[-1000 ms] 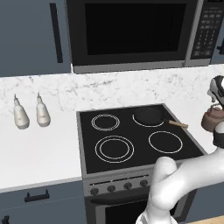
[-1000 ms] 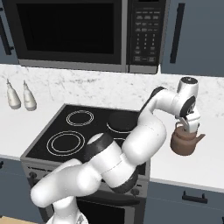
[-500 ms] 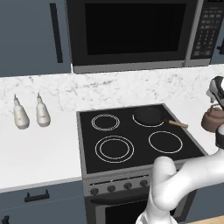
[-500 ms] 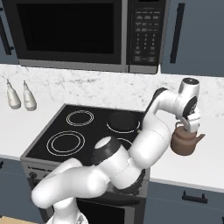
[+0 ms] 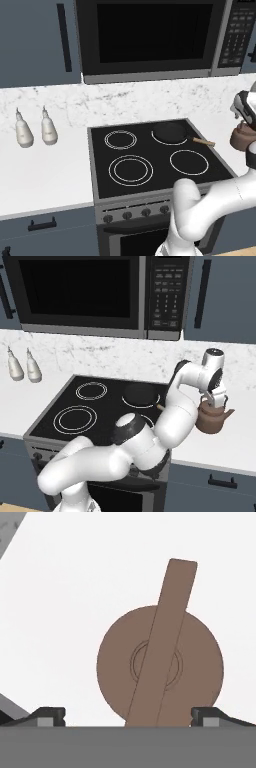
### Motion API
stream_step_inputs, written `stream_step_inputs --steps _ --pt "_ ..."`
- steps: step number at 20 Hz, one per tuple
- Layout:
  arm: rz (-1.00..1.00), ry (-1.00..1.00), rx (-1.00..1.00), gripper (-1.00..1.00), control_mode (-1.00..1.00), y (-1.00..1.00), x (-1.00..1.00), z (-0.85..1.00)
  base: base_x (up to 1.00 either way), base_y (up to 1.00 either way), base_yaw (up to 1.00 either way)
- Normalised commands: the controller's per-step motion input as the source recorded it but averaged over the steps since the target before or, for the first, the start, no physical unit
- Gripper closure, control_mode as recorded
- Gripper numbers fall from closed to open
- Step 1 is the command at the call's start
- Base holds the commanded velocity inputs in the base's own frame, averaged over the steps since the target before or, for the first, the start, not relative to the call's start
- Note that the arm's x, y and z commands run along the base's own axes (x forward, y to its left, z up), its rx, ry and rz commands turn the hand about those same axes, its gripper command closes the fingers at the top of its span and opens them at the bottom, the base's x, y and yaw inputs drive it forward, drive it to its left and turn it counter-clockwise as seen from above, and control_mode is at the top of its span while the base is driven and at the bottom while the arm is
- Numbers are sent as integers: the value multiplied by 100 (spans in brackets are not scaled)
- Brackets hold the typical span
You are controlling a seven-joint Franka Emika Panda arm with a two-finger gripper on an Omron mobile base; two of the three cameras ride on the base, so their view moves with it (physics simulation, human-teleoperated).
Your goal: Pick the kettle from the counter and place it on a stove burner. Then turn the burner on.
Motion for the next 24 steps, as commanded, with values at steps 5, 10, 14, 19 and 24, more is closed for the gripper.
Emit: stream_step_inputs --steps 5,10,14,19,24 --pt "0 0 0 -100 -100 0 21 -27 0 0 0" --pt "0 0 0 100 -100 0 10 -7 0 0 0" --pt "0 0 0 100 -100 0 0 0 0 0 0" --pt "0 0 0 100 -100 0 0 0 0 0 0" --pt "0 -12 0 100 -100 0 -8 9 0 0 0"
